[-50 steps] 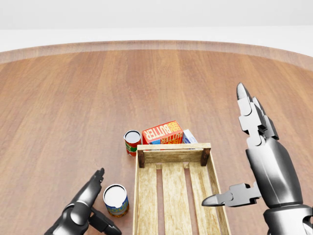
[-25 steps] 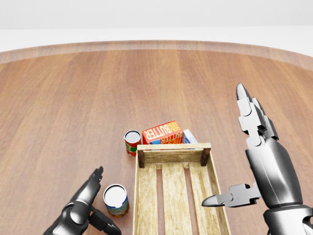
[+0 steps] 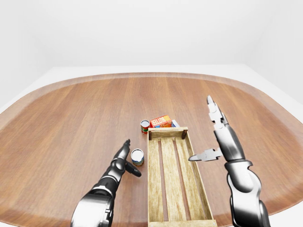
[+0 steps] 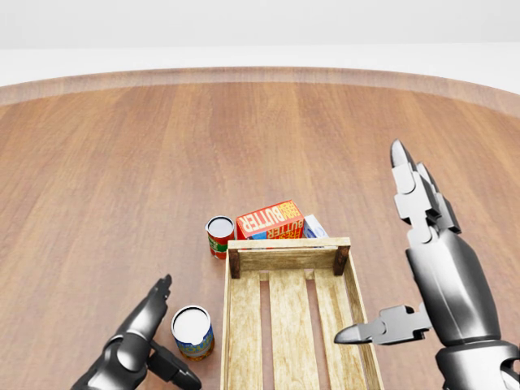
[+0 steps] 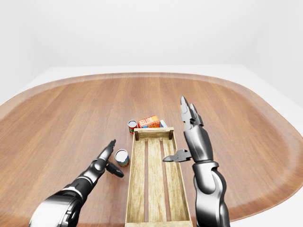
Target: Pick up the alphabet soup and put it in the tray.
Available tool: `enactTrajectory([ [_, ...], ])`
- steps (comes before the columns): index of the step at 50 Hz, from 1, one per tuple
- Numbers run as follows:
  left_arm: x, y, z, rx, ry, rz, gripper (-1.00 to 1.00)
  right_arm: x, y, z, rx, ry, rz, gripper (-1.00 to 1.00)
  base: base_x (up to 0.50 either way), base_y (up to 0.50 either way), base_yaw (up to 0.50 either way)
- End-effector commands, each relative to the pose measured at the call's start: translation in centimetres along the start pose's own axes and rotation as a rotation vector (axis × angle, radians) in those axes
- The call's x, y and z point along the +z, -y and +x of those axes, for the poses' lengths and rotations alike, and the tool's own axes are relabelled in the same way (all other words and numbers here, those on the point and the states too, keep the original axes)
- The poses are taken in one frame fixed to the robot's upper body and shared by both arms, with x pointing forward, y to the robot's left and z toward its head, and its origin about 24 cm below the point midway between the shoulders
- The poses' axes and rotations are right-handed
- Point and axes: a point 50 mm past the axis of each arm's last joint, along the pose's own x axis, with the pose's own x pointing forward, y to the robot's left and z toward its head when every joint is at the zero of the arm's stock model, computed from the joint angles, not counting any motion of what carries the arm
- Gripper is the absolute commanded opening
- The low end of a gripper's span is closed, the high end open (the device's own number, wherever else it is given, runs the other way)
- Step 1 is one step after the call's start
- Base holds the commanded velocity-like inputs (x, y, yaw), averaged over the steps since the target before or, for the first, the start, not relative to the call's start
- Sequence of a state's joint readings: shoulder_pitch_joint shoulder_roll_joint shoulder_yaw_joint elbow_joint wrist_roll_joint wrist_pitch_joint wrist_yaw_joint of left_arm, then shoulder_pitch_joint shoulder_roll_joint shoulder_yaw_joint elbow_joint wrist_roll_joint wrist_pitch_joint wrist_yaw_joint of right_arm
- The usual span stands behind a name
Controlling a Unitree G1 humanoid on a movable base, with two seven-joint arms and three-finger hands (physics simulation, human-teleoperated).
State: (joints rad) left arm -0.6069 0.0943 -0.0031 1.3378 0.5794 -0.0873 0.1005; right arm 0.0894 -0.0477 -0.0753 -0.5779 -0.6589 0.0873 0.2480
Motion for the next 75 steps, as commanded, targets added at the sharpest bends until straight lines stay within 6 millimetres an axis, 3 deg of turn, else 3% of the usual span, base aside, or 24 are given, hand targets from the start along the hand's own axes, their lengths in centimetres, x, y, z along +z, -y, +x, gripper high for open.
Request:
enactTrajectory([
  [1,-0.02,0.04,-0.01,-0.001,0.000,0.006,1.00,-0.04,-0.05,0.02,0.001,-0.002,0.000,1.00,0.00,0.00,0.00],
  [5,-0.03,0.07,-0.01,-0.004,0.000,0.008,1.00,-0.08,-0.06,0.03,0.000,-0.003,-0.002,1.00,0.00,0.00,0.00],
  [6,-0.01,0.05,-0.01,-0.001,0.001,0.010,0.36,-0.11,-0.06,0.05,0.001,-0.004,-0.002,1.00,0.00,0.00,0.00],
  [7,-0.01,0.05,-0.01,-0.001,0.001,0.010,0.36,-0.11,-0.06,0.05,0.001,-0.004,-0.002,1.00,0.00,0.00,0.00],
  [9,-0.01,0.00,0.00,0.003,0.001,0.009,-0.07,-0.12,-0.08,0.06,0.001,-0.005,-0.002,1.00,0.00,0.00,0.00],
  [11,-0.02,0.01,-0.01,0.001,0.000,0.008,-0.19,-0.12,-0.10,0.06,0.003,-0.005,-0.002,1.00,0.00,0.00,0.00],
  [21,-0.07,0.02,-0.02,0.004,-0.001,0.008,-0.40,-0.09,0.01,0.03,-0.001,-0.004,-0.003,1.00,0.00,0.00,0.00],
  [24,-0.08,0.02,-0.02,0.004,-0.001,0.007,-0.65,-0.11,0.00,0.02,-0.001,-0.005,-0.004,1.00,0.00,0.00,0.00],
  [25,-0.08,0.03,-0.02,0.005,-0.001,0.010,-0.90,-0.11,0.00,0.01,0.000,-0.005,-0.005,1.00,0.00,0.00,0.00],
  [75,-0.11,-0.32,0.01,0.018,-0.001,-0.001,-0.84,-0.20,-0.17,-0.05,0.004,-0.011,-0.005,1.00,0.00,0.00,0.00],
])
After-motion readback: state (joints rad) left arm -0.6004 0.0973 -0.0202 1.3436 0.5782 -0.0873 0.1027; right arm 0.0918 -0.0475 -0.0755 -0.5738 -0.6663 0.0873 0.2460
